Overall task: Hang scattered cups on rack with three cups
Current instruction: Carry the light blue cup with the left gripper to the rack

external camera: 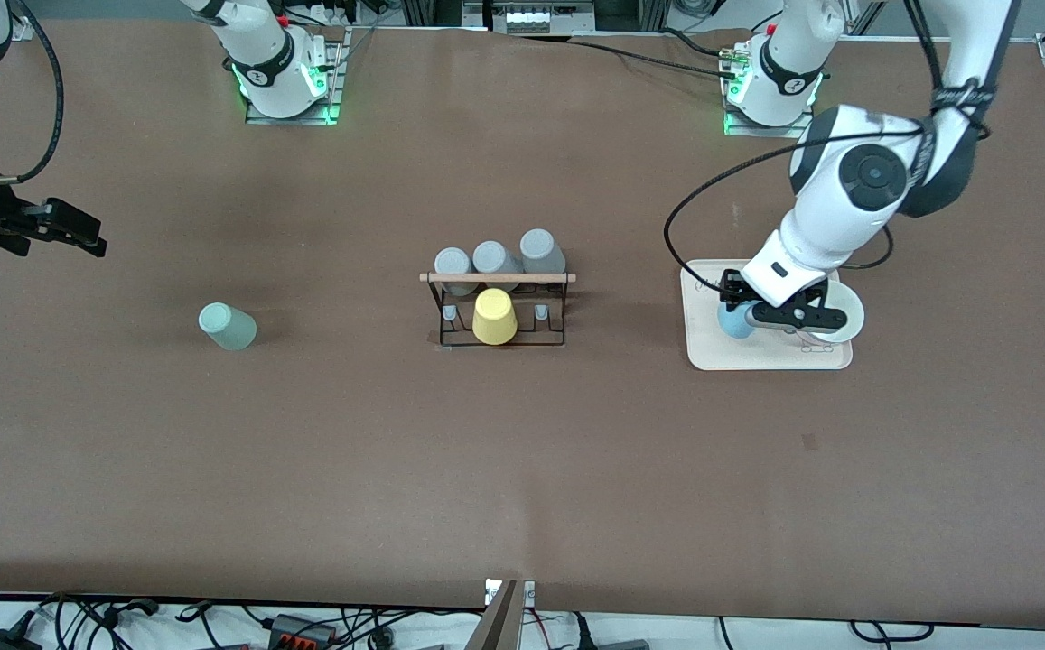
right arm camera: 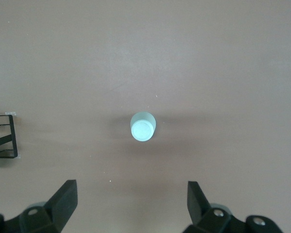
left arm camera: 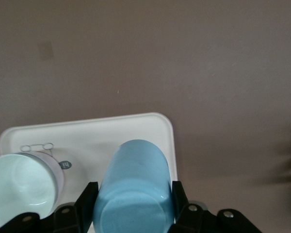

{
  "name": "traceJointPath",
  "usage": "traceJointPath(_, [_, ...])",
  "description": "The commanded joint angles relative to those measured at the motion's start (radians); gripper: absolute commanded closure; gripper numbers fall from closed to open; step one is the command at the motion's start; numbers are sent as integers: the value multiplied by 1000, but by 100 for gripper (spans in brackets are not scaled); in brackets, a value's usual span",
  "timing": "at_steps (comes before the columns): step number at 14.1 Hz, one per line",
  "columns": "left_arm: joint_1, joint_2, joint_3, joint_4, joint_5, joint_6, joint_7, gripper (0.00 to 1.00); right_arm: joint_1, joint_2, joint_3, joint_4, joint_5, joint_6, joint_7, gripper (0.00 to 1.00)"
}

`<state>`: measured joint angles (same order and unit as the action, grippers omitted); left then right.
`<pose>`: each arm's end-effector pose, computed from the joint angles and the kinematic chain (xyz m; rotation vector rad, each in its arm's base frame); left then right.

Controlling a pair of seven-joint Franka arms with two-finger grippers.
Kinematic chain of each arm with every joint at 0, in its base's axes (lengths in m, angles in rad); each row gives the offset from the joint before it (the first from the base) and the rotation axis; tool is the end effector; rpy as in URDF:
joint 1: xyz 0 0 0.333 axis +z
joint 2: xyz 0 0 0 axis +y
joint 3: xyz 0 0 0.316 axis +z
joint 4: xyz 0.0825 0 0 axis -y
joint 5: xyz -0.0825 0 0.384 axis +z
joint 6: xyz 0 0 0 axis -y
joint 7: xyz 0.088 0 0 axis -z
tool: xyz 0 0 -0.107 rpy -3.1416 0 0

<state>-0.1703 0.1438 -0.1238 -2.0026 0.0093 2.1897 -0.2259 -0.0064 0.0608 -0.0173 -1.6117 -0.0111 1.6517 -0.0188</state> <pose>0.5619 -0.1680 0.3916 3.1179 -0.1119 0.0630 0.5775 -0.0145 0.5777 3.1297 -0.0061 -0.0329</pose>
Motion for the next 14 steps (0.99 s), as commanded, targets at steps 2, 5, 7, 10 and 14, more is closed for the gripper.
traceJointPath(2, [-18,131,-74,319,-17,-126,-50,79,0,-6,2,-8,0,10,-12,0])
traceJointPath(5, [-136,239,-82,488,-8,-140,-225,79,-1,-3,2,-10,-1,8,-13,0])
traceJointPath(7, [-214,327,-74,602,-5,-183,-352,79,2,2,4,-8,-3,4,-13,0])
traceJointPath(10, [-325,448,-71,758,138,-240,-490,79,2,4,4,-8,0,13,-10,0])
traceJointPath(14, [-383,482,-73,772,144,-242,-607,79,2,4,4,-10,-6,11,-13,0])
